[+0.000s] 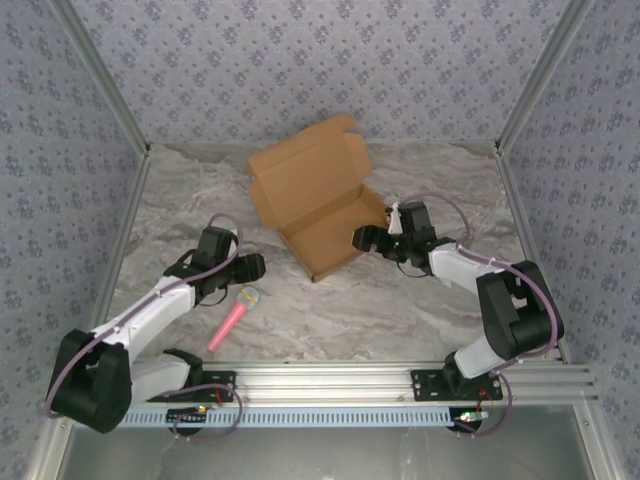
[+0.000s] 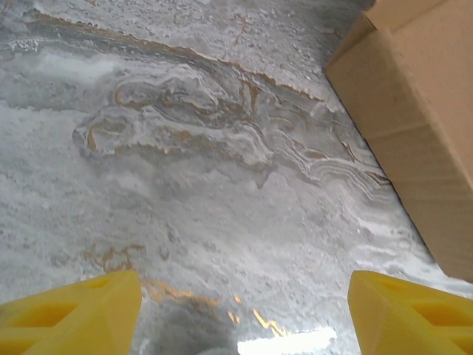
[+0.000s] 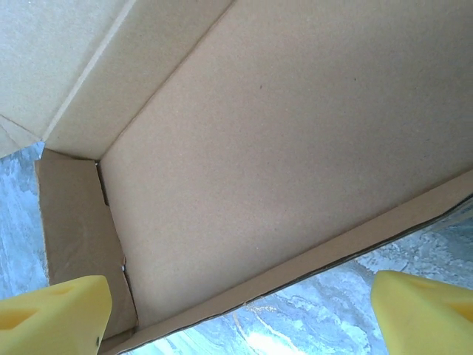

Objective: Fold the paper box

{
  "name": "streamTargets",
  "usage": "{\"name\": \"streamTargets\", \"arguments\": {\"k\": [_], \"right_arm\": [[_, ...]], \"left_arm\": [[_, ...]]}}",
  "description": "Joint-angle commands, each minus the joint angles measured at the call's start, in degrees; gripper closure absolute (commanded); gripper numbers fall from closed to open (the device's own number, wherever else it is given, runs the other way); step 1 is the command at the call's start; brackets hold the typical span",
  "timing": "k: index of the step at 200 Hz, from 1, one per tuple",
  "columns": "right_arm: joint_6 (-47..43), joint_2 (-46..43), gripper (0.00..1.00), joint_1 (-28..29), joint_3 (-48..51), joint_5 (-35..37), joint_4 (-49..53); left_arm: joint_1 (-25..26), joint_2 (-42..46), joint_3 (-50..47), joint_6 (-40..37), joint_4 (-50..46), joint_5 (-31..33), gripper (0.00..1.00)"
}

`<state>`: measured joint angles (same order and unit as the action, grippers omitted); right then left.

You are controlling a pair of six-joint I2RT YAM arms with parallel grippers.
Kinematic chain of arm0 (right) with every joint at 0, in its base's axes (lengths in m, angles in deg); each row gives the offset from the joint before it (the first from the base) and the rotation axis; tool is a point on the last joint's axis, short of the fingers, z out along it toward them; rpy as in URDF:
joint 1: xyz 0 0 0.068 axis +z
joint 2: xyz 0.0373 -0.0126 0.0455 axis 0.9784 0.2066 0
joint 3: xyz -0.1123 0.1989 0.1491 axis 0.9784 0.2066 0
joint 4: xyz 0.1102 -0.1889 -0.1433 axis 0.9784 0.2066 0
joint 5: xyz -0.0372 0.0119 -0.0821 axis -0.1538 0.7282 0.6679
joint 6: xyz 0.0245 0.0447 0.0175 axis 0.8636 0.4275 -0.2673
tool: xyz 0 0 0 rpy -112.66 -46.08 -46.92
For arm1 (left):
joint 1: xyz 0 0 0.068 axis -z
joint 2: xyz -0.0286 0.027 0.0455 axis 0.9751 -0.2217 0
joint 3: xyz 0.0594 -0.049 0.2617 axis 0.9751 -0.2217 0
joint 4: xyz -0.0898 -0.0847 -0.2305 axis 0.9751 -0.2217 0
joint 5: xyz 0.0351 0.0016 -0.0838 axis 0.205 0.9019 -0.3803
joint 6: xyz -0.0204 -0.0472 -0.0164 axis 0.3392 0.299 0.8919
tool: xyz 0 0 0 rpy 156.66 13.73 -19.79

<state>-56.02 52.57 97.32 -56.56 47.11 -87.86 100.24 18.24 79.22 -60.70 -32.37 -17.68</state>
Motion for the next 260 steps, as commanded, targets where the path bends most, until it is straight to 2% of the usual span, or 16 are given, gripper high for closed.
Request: {"name": "streamTargets", "arguments": {"k": [1, 39, 74, 114, 150, 182, 237, 260], "right_arm": [[-2.7, -1.9, 0.07, -0.3, 0.7, 1.4, 3.5], [-3.2, -2.2, 0.07, -0.4, 0.8, 1.4, 3.4], [-4.0, -2.2, 0.07, -0.6, 0.3, 1.1, 3.1], [-4.0, -2.3, 0.07, -0.8, 1.2, 0.6, 2.2], [-3.7, -2.9, 0.07, -1.0, 2.6, 0.3, 1.5], [-3.8, -3.7, 0.07, -1.1, 3.1, 0.2, 1.4], [-3.6, -4.3, 0.07, -1.0, 3.1, -0.3, 1.7], [-3.2, -4.9, 0.07, -0.8, 3.6, 0.0, 1.7]], "left_arm": [[1.9, 3.1, -0.9, 2.6, -6.6, 5.6, 0.25], [5.1, 5.3, -2.3, 5.4, -12.5, 6.6, 0.22], [6.2, 5.1, -4.1, 6.4, -12.8, 2.1, 0.20], [7.4, 3.2, -4.5, 6.1, -15.3, 1.5, 0.19], [11.7, 1.7, -4.4, 8.5, -17.3, 2.5, 0.19], [15.2, 2.2, -5.2, 10.9, -18.5, 4.1, 0.23], [19.9, 2.5, -5.4, 12.8, -20.7, 4.4, 0.37], [21.0, 2.3, -5.3, 13.0, -21.1, 5.3, 0.40]]}}
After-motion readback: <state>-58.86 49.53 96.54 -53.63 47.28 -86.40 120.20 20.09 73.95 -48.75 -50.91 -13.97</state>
